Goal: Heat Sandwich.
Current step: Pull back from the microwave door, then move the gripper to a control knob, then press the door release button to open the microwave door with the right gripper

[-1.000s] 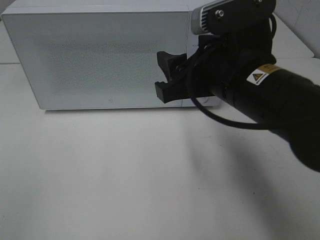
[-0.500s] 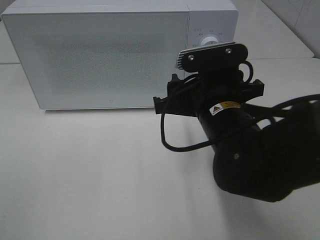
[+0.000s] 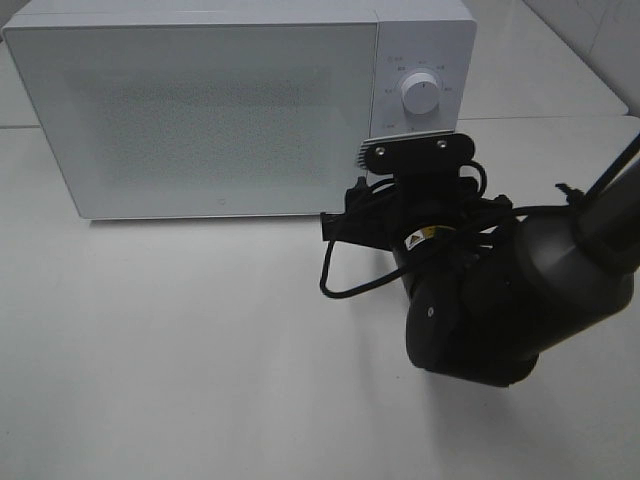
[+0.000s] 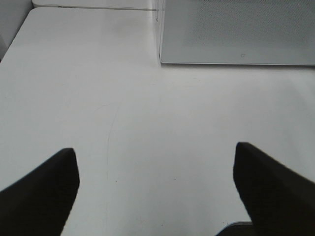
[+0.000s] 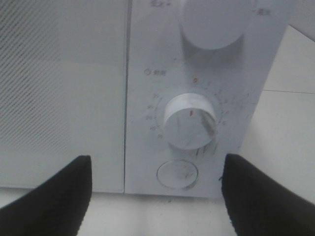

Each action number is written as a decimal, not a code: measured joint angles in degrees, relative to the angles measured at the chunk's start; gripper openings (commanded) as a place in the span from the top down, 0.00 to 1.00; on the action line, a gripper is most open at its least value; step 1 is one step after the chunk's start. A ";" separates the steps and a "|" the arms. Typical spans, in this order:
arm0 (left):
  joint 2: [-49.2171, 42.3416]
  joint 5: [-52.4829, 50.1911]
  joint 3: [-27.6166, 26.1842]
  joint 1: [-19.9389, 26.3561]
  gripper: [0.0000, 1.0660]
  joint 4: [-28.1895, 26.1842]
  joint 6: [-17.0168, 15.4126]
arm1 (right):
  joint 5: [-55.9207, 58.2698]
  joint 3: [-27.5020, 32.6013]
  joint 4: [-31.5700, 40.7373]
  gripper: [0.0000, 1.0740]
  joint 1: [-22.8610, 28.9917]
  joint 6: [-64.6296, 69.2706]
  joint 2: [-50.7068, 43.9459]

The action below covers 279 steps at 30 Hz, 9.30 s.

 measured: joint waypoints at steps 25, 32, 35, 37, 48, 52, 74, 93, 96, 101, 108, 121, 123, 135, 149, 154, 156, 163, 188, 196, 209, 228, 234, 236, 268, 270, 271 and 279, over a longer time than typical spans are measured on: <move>0.00 0.00 0.00 0.00 0.24 0.00 0.00 | -0.34 -4.07 -7.05 0.33 -5.56 2.52 6.70; 0.00 0.00 0.00 0.00 0.24 0.00 0.00 | -0.23 -4.30 -8.71 0.33 -7.22 2.64 8.02; 0.00 0.00 0.00 0.00 0.24 0.00 0.00 | -0.29 -5.04 -9.17 0.33 -7.62 2.81 8.02; 0.00 0.00 0.00 0.00 0.24 0.00 0.00 | -0.29 -6.13 -9.97 0.33 -8.25 3.04 8.02; 0.00 0.00 0.00 0.00 0.24 0.00 0.00 | -0.29 -8.08 -10.20 0.33 -9.34 3.44 8.02; 0.00 0.00 0.00 0.00 0.24 0.00 0.00 | -0.29 -8.08 -10.14 0.37 -9.34 3.44 8.02; 0.00 0.00 0.00 0.00 0.24 0.06 0.00 | -0.23 -7.96 -9.85 1.00 -9.91 11.12 8.02; 0.00 0.00 0.00 0.00 0.24 0.06 0.00 | -1.03 -7.85 -10.14 1.00 -9.63 68.87 7.96; 0.00 0.00 0.00 0.00 0.24 0.06 0.00 | -1.20 -7.85 -10.14 1.00 -9.57 75.06 7.96; 0.00 0.00 0.00 0.00 0.24 0.06 0.00 | -1.60 -7.85 -10.08 1.00 -9.45 90.64 7.96; 0.00 0.00 0.00 0.00 0.24 0.06 0.00 | -1.89 -7.85 -10.03 1.00 -9.45 102.16 7.96; 0.00 0.00 0.00 0.00 0.24 0.06 0.00 | -1.95 -7.85 -10.03 0.85 -9.45 102.56 7.96; 0.00 0.00 0.00 0.00 0.24 0.06 0.00 | -1.95 -7.85 -10.03 0.80 -9.40 102.56 7.96; 0.00 0.00 0.00 0.00 0.24 0.06 0.00 | 0.40 -7.56 -9.74 0.26 -9.22 102.96 7.96; 0.00 0.00 0.00 0.00 0.24 0.06 0.00 | -0.06 0.46 -14.09 0.33 -9.91 103.93 1.38; 0.00 0.00 0.00 0.00 0.24 0.06 0.00 | -0.11 6.25 -17.88 0.33 -9.91 103.93 -2.41; 0.00 0.00 0.00 0.00 0.24 0.06 0.00 | -0.11 7.22 -18.45 0.33 -9.91 103.93 -2.98; 0.00 0.00 0.00 0.00 0.24 0.06 0.00 | -0.11 16.39 -20.28 0.33 -9.91 98.95 -8.82; 0.00 0.00 0.00 0.00 0.24 0.06 0.00 | 0.97 21.77 -17.99 0.33 -9.91 -4.07 -23.15; 0.00 0.00 0.00 0.00 0.24 0.06 0.00 | 17.59 18.22 -16.04 0.33 -9.91 -8.82 -27.33; 0.00 0.00 0.00 0.00 0.24 0.06 0.00 | 54.37 8.14 -8.65 0.33 -16.10 -24.29 -36.38; 0.00 0.00 0.00 0.00 0.24 0.06 0.00 | 100.38 -2.86 -54.95 0.33 -36.73 20.63 -49.05; 0.00 0.00 0.00 0.00 0.24 0.06 0.00 | 111.96 -3.50 -55.06 0.33 -42.86 21.89 -55.12; 0.00 0.00 0.00 0.00 0.24 0.06 0.00 | 113.90 -2.75 -54.43 0.33 -44.00 21.89 -58.10; 0.00 0.00 0.00 0.00 0.24 0.06 0.00 | 118.20 10.60 -50.99 0.34 -44.29 24.64 -107.72; 0.00 0.00 0.00 0.00 0.24 0.06 0.00 | 118.20 10.60 -50.99 0.34 -44.29 24.64 -108.17; 0.00 0.00 0.00 0.00 0.24 0.06 0.00 | 118.20 10.60 -50.99 0.34 -44.29 24.64 -108.75; 0.00 0.00 0.00 0.00 0.24 0.06 0.00 | 118.26 10.66 -50.99 0.34 -44.29 24.64 -115.05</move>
